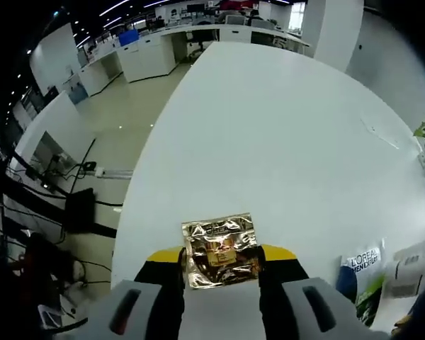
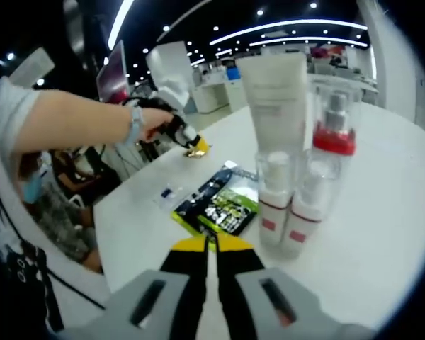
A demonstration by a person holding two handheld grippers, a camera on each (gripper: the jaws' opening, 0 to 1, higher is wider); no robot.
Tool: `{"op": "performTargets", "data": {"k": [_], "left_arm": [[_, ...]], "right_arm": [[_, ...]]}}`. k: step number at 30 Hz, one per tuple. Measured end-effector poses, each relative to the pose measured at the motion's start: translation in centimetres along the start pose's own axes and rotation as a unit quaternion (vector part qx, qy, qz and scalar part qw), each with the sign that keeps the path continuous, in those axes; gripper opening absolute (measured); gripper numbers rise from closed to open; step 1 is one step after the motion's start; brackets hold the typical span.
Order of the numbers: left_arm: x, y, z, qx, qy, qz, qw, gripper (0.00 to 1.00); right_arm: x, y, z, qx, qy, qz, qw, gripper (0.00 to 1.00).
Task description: Arrange the skincare products in the storage area until every visible bottle or jar stands upright without overlapping.
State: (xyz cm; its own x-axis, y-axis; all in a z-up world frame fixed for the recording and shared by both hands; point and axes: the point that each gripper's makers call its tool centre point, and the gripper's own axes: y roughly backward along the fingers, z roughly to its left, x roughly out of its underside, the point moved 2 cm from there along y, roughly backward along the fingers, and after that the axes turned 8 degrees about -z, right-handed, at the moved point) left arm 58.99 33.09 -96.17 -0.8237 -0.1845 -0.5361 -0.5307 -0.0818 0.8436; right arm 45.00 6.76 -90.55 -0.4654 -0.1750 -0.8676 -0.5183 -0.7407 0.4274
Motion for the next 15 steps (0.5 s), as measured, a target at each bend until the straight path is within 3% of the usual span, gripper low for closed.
{"op": "performTargets", "data": {"k": [10, 13, 15], "left_arm": [[0.2, 1.4, 0.2, 0.003, -0.023, -0.017, 0.9996, 0.41], [0.1, 2.5, 0.0, 0.011, -0.041, -0.04, 0.9983, 0.41], [-0.2, 3.7, -0.3, 0.018, -0.053, -0.069, 0.996, 0.41]], "right_arm": [[-0.3, 0.1, -0.1, -0.002, 0.0, -0.006, 1.0, 0.03], [-0.6, 0.0, 0.1, -0.007, -0.002, -0.013, 0.9999, 0.03], [-1.0, 0.0, 0.2, -0.011, -0.006, -0.022, 0.9997, 0.03]]}}
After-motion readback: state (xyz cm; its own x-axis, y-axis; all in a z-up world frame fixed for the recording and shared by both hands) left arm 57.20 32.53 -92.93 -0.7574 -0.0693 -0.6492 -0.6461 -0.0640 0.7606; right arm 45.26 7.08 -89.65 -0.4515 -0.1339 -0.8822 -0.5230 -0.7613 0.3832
